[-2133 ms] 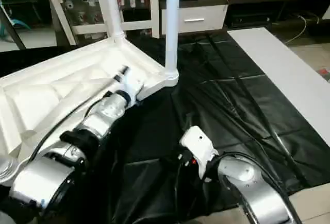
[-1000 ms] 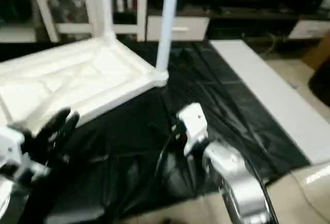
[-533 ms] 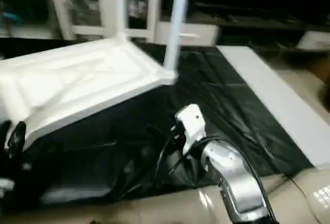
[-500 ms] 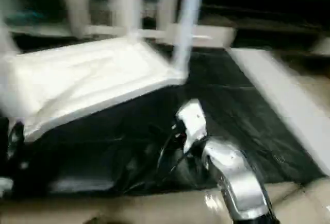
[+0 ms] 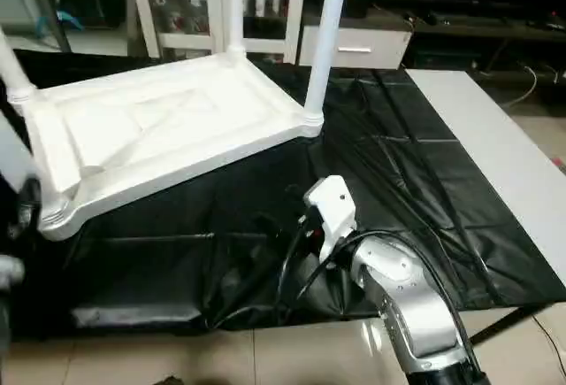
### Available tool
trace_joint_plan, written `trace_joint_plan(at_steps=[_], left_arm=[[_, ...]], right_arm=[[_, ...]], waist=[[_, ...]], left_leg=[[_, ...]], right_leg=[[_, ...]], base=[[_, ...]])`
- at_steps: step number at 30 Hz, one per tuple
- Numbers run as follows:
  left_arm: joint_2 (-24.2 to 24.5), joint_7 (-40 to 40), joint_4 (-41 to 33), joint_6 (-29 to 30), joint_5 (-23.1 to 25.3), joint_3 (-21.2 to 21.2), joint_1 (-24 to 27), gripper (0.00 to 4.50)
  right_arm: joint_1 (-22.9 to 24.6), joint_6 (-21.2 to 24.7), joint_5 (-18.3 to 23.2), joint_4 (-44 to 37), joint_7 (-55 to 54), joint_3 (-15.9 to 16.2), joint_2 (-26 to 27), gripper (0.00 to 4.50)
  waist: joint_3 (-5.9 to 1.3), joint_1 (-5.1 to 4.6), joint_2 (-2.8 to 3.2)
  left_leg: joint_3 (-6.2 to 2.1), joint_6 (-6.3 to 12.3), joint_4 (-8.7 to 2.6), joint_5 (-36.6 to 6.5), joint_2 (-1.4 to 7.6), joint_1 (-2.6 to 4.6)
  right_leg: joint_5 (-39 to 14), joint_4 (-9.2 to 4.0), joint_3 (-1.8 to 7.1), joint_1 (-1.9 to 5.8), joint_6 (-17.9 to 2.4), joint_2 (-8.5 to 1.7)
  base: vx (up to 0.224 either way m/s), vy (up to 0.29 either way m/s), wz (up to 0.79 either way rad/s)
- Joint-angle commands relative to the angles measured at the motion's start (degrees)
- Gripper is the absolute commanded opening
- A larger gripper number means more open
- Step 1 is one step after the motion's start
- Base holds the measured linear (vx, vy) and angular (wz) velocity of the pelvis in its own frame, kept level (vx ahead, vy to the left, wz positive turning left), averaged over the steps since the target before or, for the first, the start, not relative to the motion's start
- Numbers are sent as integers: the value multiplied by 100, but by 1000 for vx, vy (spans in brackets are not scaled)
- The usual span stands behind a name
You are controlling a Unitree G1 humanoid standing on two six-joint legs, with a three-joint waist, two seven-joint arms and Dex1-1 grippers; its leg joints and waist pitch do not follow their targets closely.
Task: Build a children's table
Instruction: Rotate table base
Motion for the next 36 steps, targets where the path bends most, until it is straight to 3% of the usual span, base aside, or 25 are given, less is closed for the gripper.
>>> trace_joint_plan(at_steps=[1, 3, 4, 5, 6, 10, 12, 15, 16, 17, 20, 21, 22, 23, 25, 26, 27, 28, 29, 30, 31, 32, 33, 34, 36], left_arm=[[17, 188, 156, 223, 80, 154, -188, 321], [36, 237, 181, 338, 37, 245, -340, 332], [142, 216, 252, 429, -115, 314, -486, 340], [142, 216, 252, 429, -115, 314, -486, 350], [200, 125, 311, 501, -307, 335, -597, 360], [264, -399, 380, 741, -1038, 284, -875, 382], [367, -941, 348, 867, -1435, 153, -960, 400], [719, -2248, 152, 1326, -1856, -333, -960, 415], [785, -2455, 127, 1435, -1925, -434, -972, 437], [868, -2643, 114, 1554, -2016, -542, -992, 437], [1050, -3005, 234, 1774, -2043, -874, -1195, 448], [1074, -3221, 364, 1836, -1963, -1143, -1401, 448], [1093, -3423, 466, 1877, -1897, -1378, -1568, 448], [1078, -3621, 559, 1882, -1817, -1624, -1736, 448], [930, -3922, 824, 1878, -1582, -2109, -2111, 448], [822, -4058, 1011, 1798, -1426, -2318, -2294, 448], [690, -4149, 1215, 1715, -1273, -2504, -2474, 448], [465, -4111, 1579, 1533, -1004, -2693, -2728, 448], [100, -4008, 2169, 1271, -700, -2900, -3106, 448], [-52, -3966, 2417, 1170, -609, -2965, -3257, 448], [-52, -3966, 2417, 1170, -609, -2965, -3257, 448], [-248, -3845, 2745, 1074, -481, -3030, -3455, 448], [-506, -3651, 3209, 836, -253, -3153, -3748, 448], [-713, -3512, 3538, 721, -139, -3228, -3968, 448], [-1057, -2894, 4342, 362, 245, -3358, -4467, 448]], right_arm=[[-93, 6, 73, 12, 10, 1, -60, 373], [-97, 1, 66, 11, 14, 0, -51, 373], [-72, 11, 63, -33, 42, 23, -70, 373], [-72, 11, 63, -33, 42, 23, -70, 373], [-65, 26, 68, -56, 67, 29, -74, 373], [-71, 71, 105, -77, 198, 47, -100, 373], [-67, 87, 130, -96, 326, 86, -161, 373], [-22, 173, 237, -202, 677, 183, -377, 373], [-3, 194, 256, -235, 763, 213, -435, 373], [20, 215, 275, -272, 855, 248, -499, 373], [132, 263, 283, -400, 1018, 312, -648, 373], [197, 271, 273, -459, 1035, 321, -685, 373], [237, 284, 266, -493, 1029, 322, -702, 373], [269, 288, 258, -519, 1018, 323, -715, 373], [280, 293, 254, -505, 970, 303, -730, 373], [282, 297, 252, -503, 943, 285, -736, 373], [294, 304, 255, -515, 917, 262, -741, 373], [304, 313, 254, -527, 881, 233, -737, 373], [326, 323, 236, -553, 832, 193, -733, 373], [338, 325, 223, -567, 812, 178, -735, 373], [338, 325, 223, -567, 812, 178, -735, 373], [369, 327, 213, -601, 789, 151, -751, 373], [438, 351, 215, -691, 770, 101, -790, 373], [502, 383, 227, -783, 750, 53, -824, 373], [633, 446, 264, -962, 703, -56, -900, 373]], waist=[[-307, -23, 164], [-362, -39, 154], [-389, -56, 141], [-381, -55, 140], [-374, -65, 107], [-344, -45, 111], [-300, -29, 123], [-281, -2, 137], [-281, -2, 137], [-266, 38, 154], [-260, 104, 182], [-263, 85, 174], [-286, 97, 207], [-293, 95, 190], [-306, 98, 190], [-320, 89, 221], [-308, 68, 188], [-303, 68, 249], [-321, 47, 236], [-331, 47, 182], [-354, 47, 168], [-362, 38, 209], [-367, 11, 266], [-353, -26, 228], [-381, -61, 253]], left_leg=[[-135, -184, -540, -750, 268, 2], [-109, -150, -463, -259, 228, 8], [-88, -47, -411, 299, 201, -14], [-77, -28, -405, 338, 190, -9], [-65, 10, -414, 271, 193, -11], [-52, -11, -451, -132, 223, 17], [-37, -93, -496, -539, 251, 40], [-23, -92, -521, -846, 261, 73], [-23, -92, -521, -846, 261, 73], [-5, -120, -537, -1103, 270, 119], [15, -186, -566, -1323, 285, 145], [6, -193, -578, -1208, 280, 91], [6, -207, -563, -1143, 277, 108], [24, -189, -548, -1045, 270, 129], [23, -196, -549, -968, 269, 106], [14, -210, -538, -873, 272, 86], [24, -199, -549, -865, 268, 70], [34, -195, -541, -966, 269, 93], [33, -198, -529, -956, 266, 77], [35, -147, -519, -926, 263, 62], [23, -120, -505, -795, 265, 39], [17, -35, -487, -537, 256, -5], [21, -26, -471, -499, 250, 3], [36, 32, -470, -532, 237, -1], [19, 192, -437, -464, 247, -10]], right_leg=[[285, -437, 196, 129, -808, -345], [1155, -373, 184, 164, -910, -317], [1934, -323, 171, 205, -992, -300], [2008, -323, 169, 199, -1009, -295], [1959, -334, 170, 216, -1031, -301], [1351, -369, 181, 195, -1119, -340], [654, -416, 189, 151, -1150, -351], [140, -453, 208, 115, -1071, -361], [140, -453, 208, 115, -1071, -361], [-172, -478, 212, 74, -1031, -352], [-432, -505, 219, 48, -983, -360], [-339, -491, 226, 93, -968, -368], [-269, -482, 221, 89, -957, -367], [-114, -482, 227, 65, -951, -362], [4, -475, 222, 96, -984, -370], [149, -446, 216, 119, -1022, -381], [138, -471, 214, 128, -1020, -375], [15, -502, 226, 103, -1019, -380], [64, -499, 227, 141, -1031, -390], [58, -515, 233, 173, -1029, -405], [175, -485, 232, 212, -1044, -421], [464, -468, 236, 228, -1088, -429], [574, -457, 231, 219, -1120, -418], [561, -511, 233, 214, -1112, -400], [770, -501, 231, 269, -1265, -422]], base=[[63, 35, -5], [65, 39, -2], [59, 30, 0], [51, 20, -1], [51, 20, -1], [0, 0, 0], [0, 0, 0], [0, 0, 0], [0, 0, 0], [0, 0, 0], [0, 0, 0], [0, 0, 0], [0, 0, 0], [0, 0, 0], [0, 0, 0], [0, 0, 0], [0, 0, 0], [0, 0, 0], [0, 0, 0], [0, 0, 0], [0, 0, 0], [0, 0, 0], [0, 0, 0], [0, 0, 0], [0, 0, 0]])
